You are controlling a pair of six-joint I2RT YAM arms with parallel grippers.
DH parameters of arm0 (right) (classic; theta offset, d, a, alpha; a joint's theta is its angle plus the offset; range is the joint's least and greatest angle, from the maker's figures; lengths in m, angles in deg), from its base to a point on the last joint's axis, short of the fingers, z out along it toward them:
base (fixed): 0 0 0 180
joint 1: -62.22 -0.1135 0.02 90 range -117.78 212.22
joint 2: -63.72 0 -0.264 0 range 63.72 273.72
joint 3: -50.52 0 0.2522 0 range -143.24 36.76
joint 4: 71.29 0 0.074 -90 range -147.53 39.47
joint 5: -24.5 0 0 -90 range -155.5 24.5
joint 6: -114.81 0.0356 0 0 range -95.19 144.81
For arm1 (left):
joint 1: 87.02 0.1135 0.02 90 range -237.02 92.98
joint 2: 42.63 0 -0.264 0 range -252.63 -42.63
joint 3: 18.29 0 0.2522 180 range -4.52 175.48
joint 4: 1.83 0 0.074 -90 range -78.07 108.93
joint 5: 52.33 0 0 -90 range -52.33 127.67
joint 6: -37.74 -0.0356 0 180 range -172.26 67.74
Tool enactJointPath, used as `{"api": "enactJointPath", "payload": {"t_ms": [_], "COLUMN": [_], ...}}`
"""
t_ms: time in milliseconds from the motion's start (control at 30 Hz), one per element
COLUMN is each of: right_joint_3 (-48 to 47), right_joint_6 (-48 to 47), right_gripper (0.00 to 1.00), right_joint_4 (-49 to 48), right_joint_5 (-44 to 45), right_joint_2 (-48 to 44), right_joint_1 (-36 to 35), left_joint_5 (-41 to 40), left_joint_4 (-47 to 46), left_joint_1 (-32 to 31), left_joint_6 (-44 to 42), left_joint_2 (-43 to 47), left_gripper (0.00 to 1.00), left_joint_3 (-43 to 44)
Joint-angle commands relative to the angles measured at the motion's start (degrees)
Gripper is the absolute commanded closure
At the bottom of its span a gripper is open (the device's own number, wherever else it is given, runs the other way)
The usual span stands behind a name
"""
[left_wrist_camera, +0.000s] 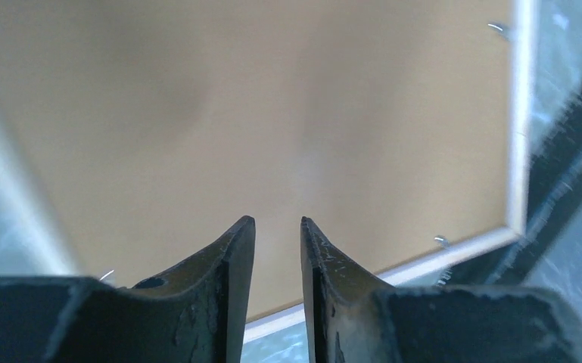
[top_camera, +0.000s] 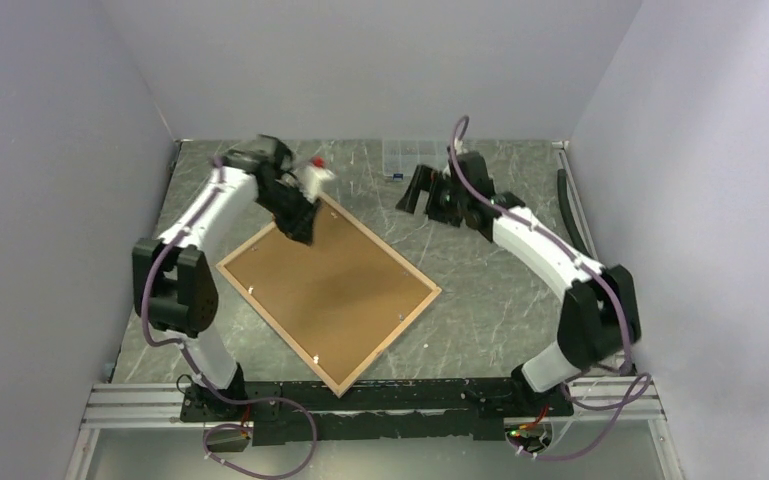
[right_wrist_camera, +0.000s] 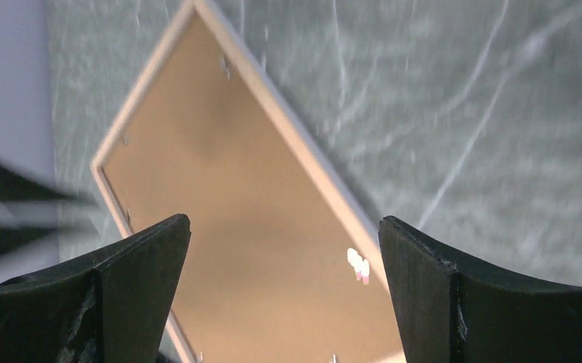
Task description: Put the photo into the frame
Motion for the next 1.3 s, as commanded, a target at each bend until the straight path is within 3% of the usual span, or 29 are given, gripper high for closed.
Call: {"api": "enactJointPath", "payload": {"t_ms": [0,233,500,700,833,1000,1267], "right_joint_3": [13.2,27.3,33.1,32.4,33.2,29.5,25.2], "right_joint_6": [3.5,8.8,12.9,13.8,14.8,11.3,8.9], "right_gripper": [0.00,0.00,0.00,0.00,0.00,0.00,0.00], "right_joint_4": [4.9,3.7,-6.1,-9.8,-13.8,-12.2,-10.4], "right_joint_5": [-3.4,-13.2,-20.6,-20.9,-23.7,-23.8,-21.1], "right_joint_2": [-8.0,-17.4,-13.6,-10.2,-8.3,-6.3,-4.5], "right_joint_1": [-1.2,-2.0,-2.6,-0.6,5.8,12.8,19.0], "left_joint_5": [-2.2,-15.2,-16.9,-12.9,-10.5,-7.9,-1.8], "left_joint_4": [-1.0,-12.2,-17.0,-14.7,-13.5,-12.8,-11.3], "left_joint_1": [15.7,31.6,34.3,31.3,26.9,19.8,13.7], "left_joint_6": [0.4,4.5,3.2,2.8,3.0,4.2,6.8], "left_joint_2": [-3.6,-16.3,-19.1,-17.5,-15.1,-12.3,-11.7], "left_gripper": [0.65,0.66,0.69,0.73,0.73,0.74,0.75], "left_joint_3": [6.9,12.9,3.3,-2.1,-6.9,-12.0,-14.0]}}
